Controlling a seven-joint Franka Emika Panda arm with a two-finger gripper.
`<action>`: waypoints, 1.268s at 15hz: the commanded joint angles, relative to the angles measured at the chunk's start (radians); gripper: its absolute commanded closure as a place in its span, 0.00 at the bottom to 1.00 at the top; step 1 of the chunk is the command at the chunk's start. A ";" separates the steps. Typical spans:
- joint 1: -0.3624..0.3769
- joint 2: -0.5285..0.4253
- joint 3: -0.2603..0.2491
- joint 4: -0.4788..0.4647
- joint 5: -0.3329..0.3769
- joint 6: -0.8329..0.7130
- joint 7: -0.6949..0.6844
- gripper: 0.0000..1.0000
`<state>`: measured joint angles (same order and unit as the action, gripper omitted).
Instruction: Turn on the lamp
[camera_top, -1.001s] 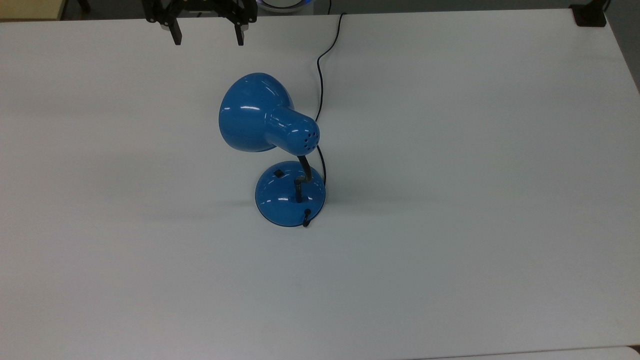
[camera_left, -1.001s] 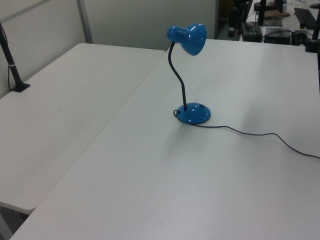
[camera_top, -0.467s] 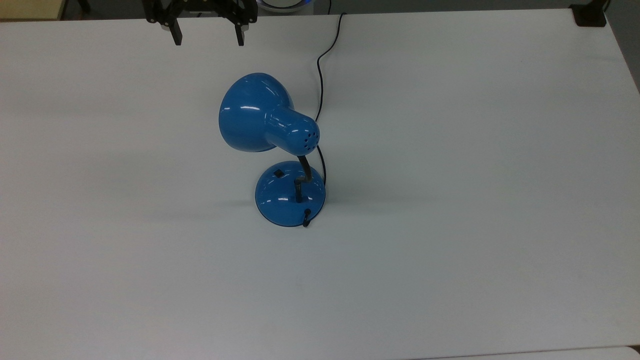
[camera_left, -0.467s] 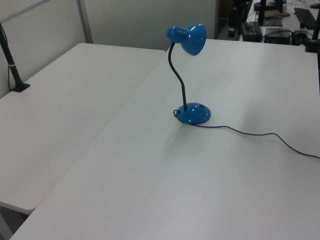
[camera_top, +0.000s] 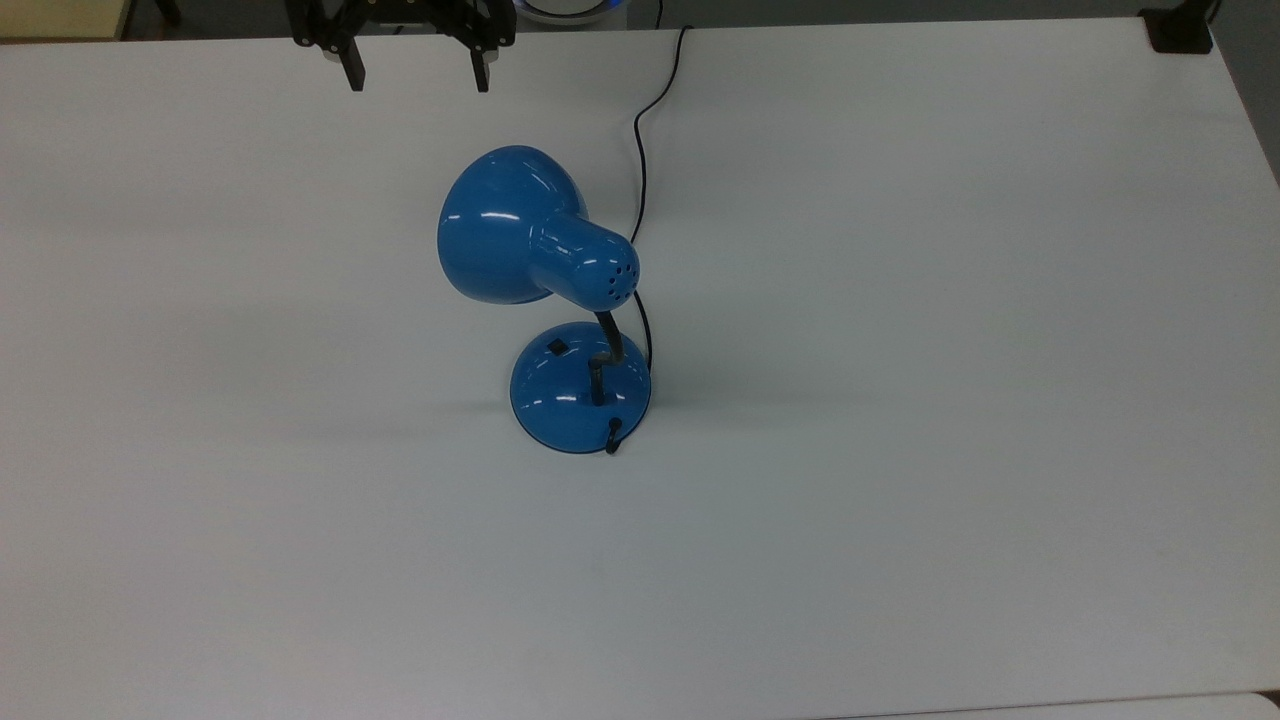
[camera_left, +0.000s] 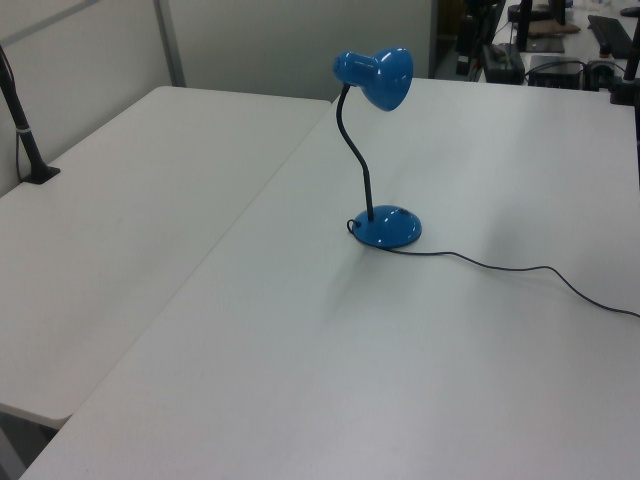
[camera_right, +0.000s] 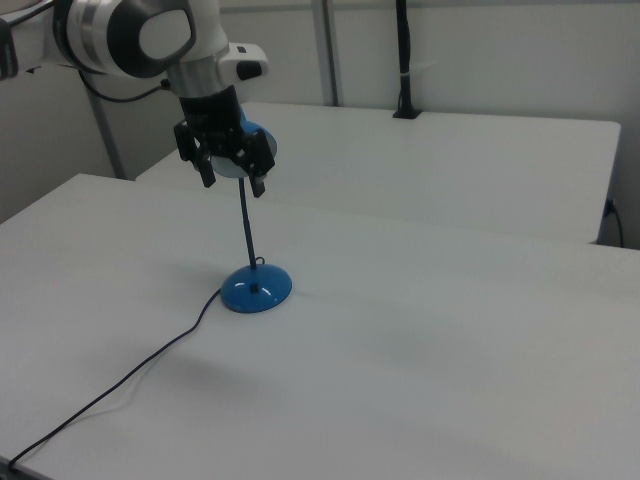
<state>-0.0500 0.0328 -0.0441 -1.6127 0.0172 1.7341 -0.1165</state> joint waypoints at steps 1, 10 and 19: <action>0.016 -0.001 -0.016 0.010 -0.010 -0.018 -0.011 0.00; 0.012 -0.001 -0.017 -0.013 -0.007 -0.051 -0.259 0.00; 0.024 0.059 -0.002 -0.159 -0.034 0.095 -0.293 0.44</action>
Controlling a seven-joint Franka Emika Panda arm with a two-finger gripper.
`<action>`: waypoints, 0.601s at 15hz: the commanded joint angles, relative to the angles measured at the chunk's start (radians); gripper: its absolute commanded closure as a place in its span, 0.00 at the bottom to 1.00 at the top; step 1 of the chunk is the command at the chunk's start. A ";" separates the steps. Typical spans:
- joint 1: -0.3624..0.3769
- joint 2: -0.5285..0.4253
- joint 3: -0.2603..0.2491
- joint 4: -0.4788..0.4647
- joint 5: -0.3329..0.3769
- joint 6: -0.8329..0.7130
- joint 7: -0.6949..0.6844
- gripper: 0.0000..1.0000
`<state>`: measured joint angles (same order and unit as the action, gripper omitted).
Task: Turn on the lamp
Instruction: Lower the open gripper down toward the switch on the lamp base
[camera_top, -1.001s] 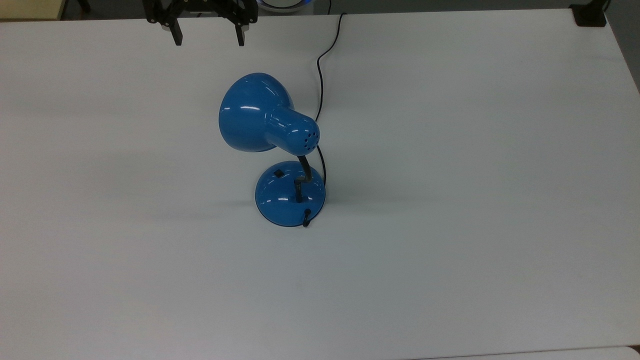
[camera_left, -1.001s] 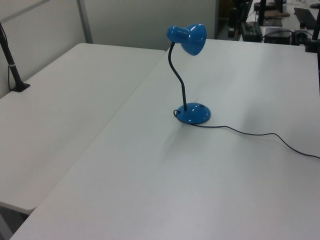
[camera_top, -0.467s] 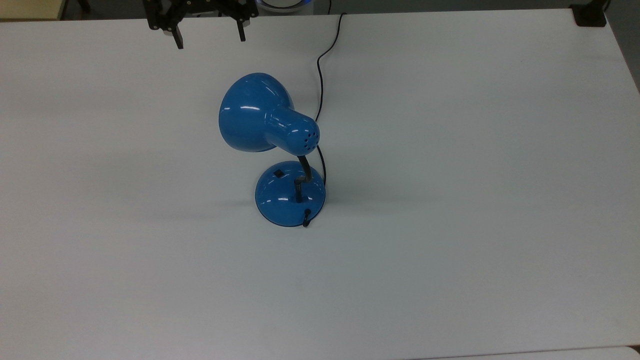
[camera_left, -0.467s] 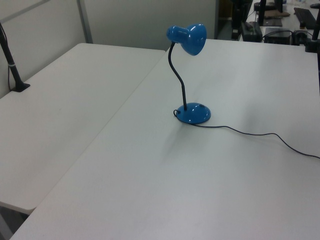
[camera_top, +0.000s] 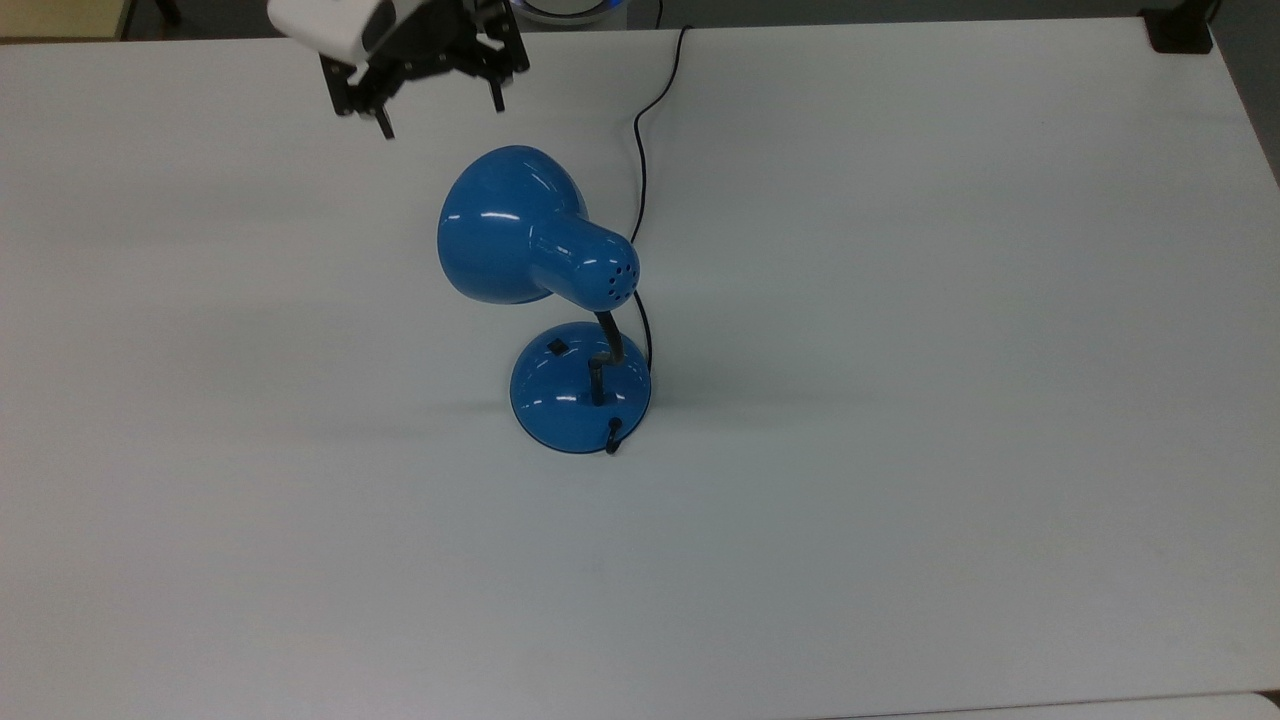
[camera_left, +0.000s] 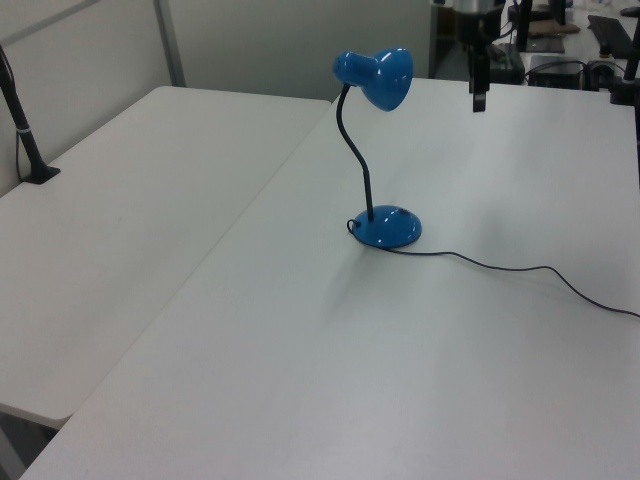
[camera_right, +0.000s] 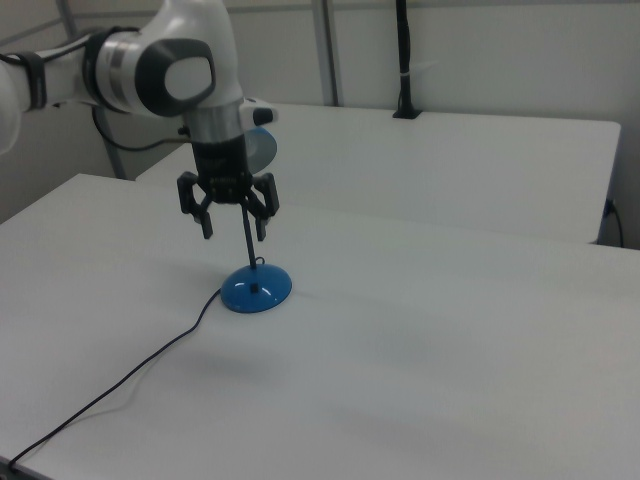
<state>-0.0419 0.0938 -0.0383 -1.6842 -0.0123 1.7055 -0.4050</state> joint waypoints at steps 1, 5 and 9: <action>0.016 -0.002 -0.005 -0.138 0.012 0.211 0.021 0.77; 0.056 0.084 0.000 -0.164 0.031 0.399 0.204 1.00; 0.100 0.187 0.000 -0.158 0.031 0.549 0.319 1.00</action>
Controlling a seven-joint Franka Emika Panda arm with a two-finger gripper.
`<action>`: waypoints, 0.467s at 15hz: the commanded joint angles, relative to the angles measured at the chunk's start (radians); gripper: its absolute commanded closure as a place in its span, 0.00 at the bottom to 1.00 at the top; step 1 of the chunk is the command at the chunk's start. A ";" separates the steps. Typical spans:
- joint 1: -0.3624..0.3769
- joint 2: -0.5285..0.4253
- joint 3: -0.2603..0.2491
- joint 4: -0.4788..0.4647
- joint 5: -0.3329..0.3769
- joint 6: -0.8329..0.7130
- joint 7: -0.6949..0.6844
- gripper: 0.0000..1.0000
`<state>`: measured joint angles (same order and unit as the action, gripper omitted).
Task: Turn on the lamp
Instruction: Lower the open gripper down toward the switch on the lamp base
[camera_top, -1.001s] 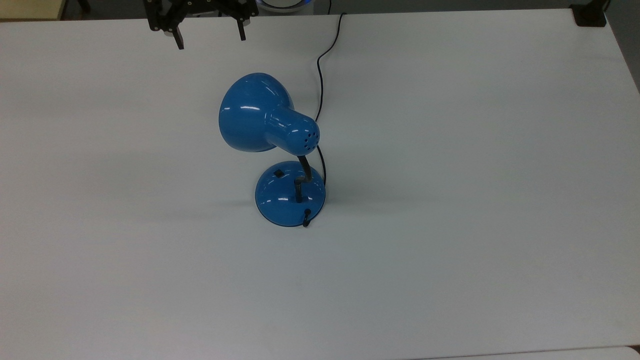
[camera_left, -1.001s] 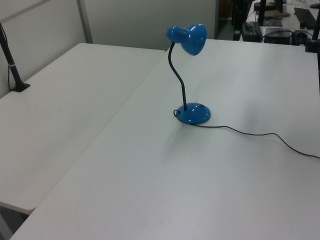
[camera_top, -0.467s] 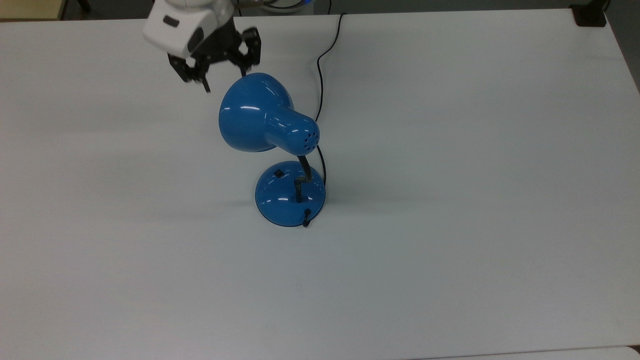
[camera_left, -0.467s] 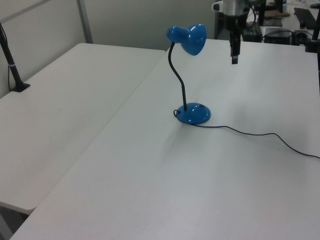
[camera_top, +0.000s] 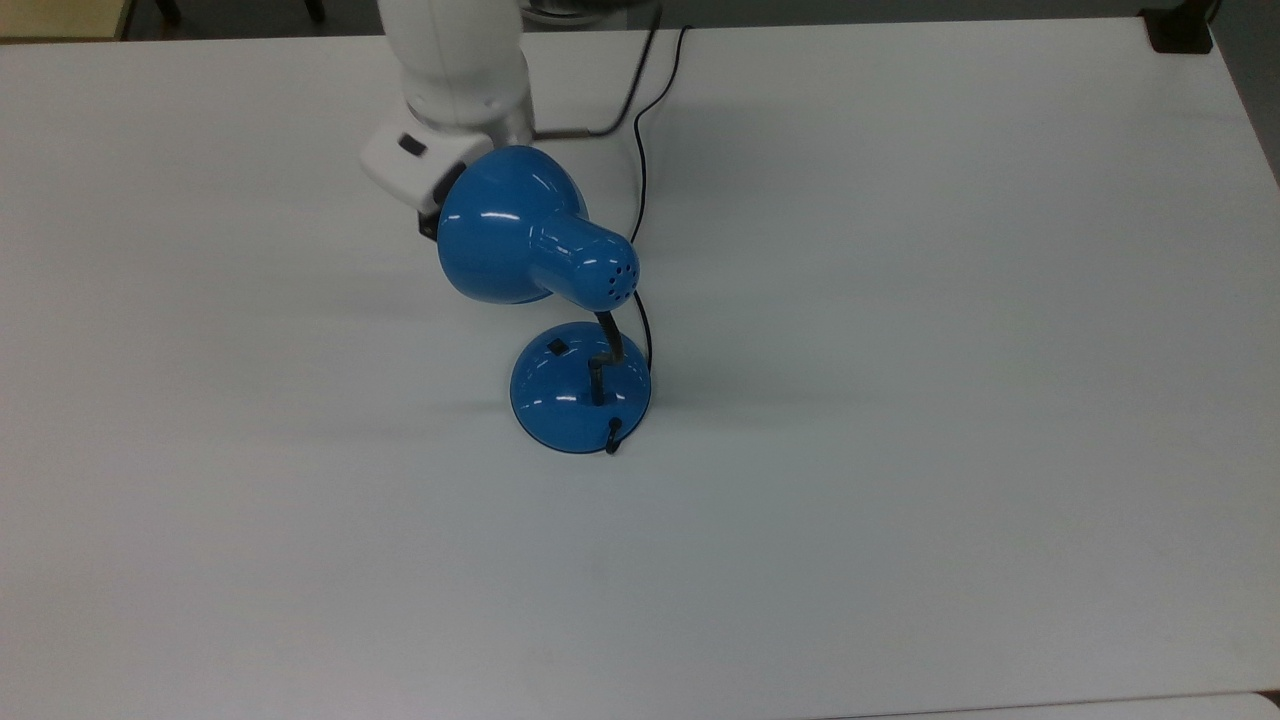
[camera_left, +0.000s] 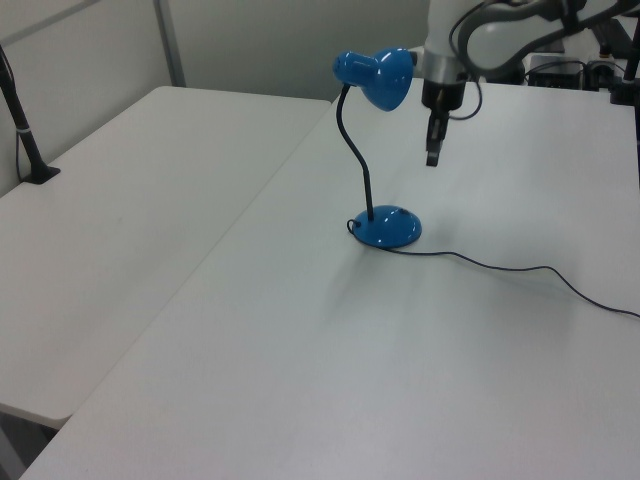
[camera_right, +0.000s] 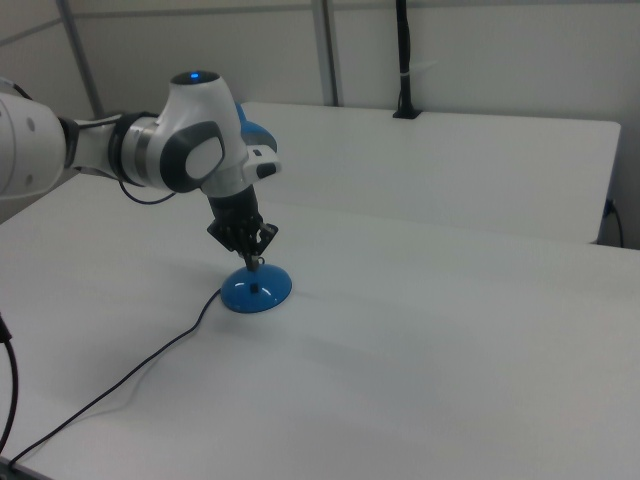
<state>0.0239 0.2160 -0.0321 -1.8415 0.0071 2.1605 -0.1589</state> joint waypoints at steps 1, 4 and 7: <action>0.036 0.077 -0.006 0.001 0.011 0.119 0.076 1.00; 0.039 0.109 0.003 0.001 0.011 0.189 0.130 1.00; 0.045 0.128 0.006 0.001 0.011 0.214 0.144 1.00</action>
<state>0.0556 0.3320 -0.0263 -1.8406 0.0072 2.3455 -0.0477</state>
